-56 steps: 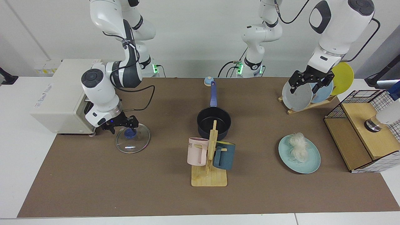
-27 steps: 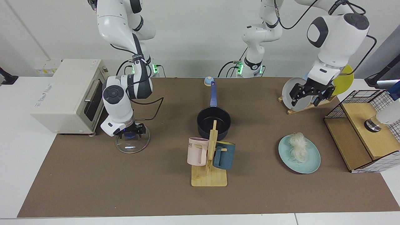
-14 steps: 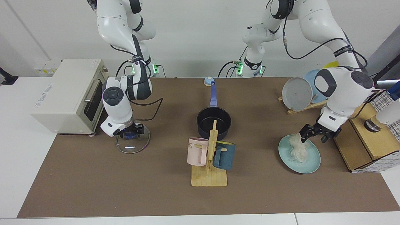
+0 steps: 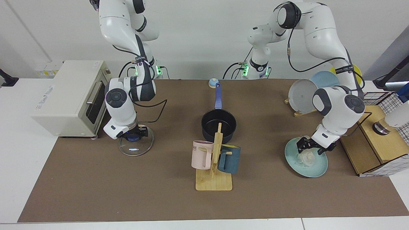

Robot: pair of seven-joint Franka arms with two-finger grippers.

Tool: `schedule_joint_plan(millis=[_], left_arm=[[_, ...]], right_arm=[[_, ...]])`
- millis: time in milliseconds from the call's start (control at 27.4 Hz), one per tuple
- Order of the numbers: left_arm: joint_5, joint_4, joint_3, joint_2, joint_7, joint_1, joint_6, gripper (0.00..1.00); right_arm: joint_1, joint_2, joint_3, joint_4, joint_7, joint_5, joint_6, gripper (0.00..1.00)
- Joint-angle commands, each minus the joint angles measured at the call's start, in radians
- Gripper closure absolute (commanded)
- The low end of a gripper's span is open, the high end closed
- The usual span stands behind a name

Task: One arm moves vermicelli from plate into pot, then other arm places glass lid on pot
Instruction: 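Grasp the vermicelli with the left gripper while the right gripper lifts the lid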

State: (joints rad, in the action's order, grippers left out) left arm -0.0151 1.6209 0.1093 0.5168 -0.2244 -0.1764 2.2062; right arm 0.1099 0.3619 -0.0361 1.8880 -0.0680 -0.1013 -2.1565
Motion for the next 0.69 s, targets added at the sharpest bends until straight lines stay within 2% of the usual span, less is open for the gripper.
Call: schedule_joint_plan(millis=[0, 36, 73, 109, 146, 182, 328, 511, 657], left_arm=[[-0.017, 0.076, 0.0, -0.021, -0.018, -0.002, 0.056, 0.01], [-0.017, 0.076, 0.0, -0.021, -0.018, -0.002, 0.055, 0.09], [-0.017, 0.076, 0.0, -0.021, -0.015, 0.0, 0.056, 0.26], [-0.016, 0.077, 0.0, -0.021, -0.015, 0.0, 0.053, 0.57], [-0.016, 0.077, 0.001, -0.021, -0.012, -0.002, 0.052, 0.85], [-0.014, 0.076, 0.001, -0.021, -0.01, -0.002, 0.05, 1.0], [-0.002, 0.073, 0.006, -0.021, 0.029, 0.005, 0.038, 1.0], [-0.002, 0.08, 0.027, -0.023, 0.103, 0.018, 0.026, 1.0], [-0.003, 0.083, 0.038, -0.027, 0.151, 0.037, 0.0, 1.0]], right_arm=[[-0.004, -0.011, 0.016, -0.003, -0.006, -0.004, 0.026, 0.66], [-0.003, -0.011, 0.016, -0.003, -0.006, -0.003, 0.026, 0.72], [-0.003, -0.011, 0.016, -0.003, -0.006, -0.004, 0.027, 0.77], [-0.003, -0.012, 0.016, -0.003, -0.004, -0.005, 0.027, 0.83], [-0.001, -0.012, 0.016, -0.004, -0.006, -0.005, 0.027, 0.88], [-0.001, -0.014, 0.016, -0.004, -0.006, -0.005, 0.029, 0.91], [-0.007, -0.027, 0.038, -0.026, -0.006, -0.003, 0.05, 0.95], [-0.009, -0.043, 0.039, -0.085, -0.004, -0.003, 0.096, 0.96], [-0.016, -0.075, 0.047, -0.098, -0.004, -0.001, 0.099, 1.0]])
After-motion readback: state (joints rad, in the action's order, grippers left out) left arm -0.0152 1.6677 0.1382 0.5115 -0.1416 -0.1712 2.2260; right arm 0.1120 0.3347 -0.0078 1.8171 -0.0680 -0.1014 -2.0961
